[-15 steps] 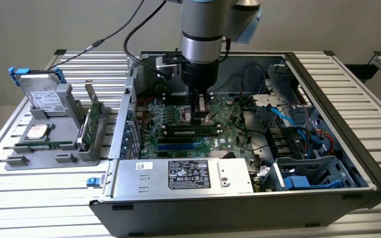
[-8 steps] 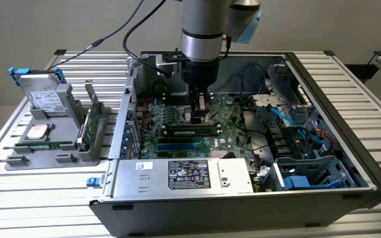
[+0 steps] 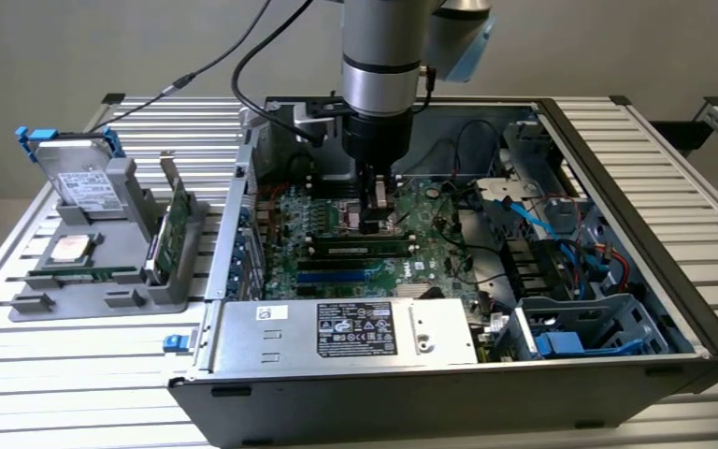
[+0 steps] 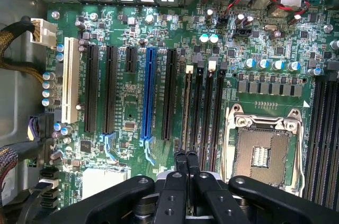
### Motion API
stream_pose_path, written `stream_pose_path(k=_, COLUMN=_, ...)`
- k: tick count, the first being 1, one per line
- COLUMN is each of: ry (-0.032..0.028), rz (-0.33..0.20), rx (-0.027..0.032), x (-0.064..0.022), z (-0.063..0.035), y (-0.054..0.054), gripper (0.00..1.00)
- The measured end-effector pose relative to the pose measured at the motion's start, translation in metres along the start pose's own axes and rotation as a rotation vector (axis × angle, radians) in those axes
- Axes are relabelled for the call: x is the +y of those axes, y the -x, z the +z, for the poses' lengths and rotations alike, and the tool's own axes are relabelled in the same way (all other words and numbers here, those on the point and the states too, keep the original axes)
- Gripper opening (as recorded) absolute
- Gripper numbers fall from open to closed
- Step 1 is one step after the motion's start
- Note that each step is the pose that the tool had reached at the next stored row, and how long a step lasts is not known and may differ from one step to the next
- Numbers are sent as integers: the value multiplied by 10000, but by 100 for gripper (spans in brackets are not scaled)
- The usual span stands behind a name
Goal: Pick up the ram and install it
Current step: 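Press down the ram until it locks into place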
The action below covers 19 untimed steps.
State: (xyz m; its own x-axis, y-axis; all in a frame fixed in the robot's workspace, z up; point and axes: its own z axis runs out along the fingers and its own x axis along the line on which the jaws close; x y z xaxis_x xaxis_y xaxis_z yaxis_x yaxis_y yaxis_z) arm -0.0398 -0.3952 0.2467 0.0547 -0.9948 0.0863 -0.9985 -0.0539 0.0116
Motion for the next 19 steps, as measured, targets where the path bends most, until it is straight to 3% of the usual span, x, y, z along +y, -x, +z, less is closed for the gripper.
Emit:
stream_pose_path(k=7, ry=28, rz=315, rx=1, x=0, z=-1, y=-1, gripper=10)
stream_pose_path(k=19, ry=189, rz=2170, rx=-23, x=0, z=0, y=0, gripper=10)
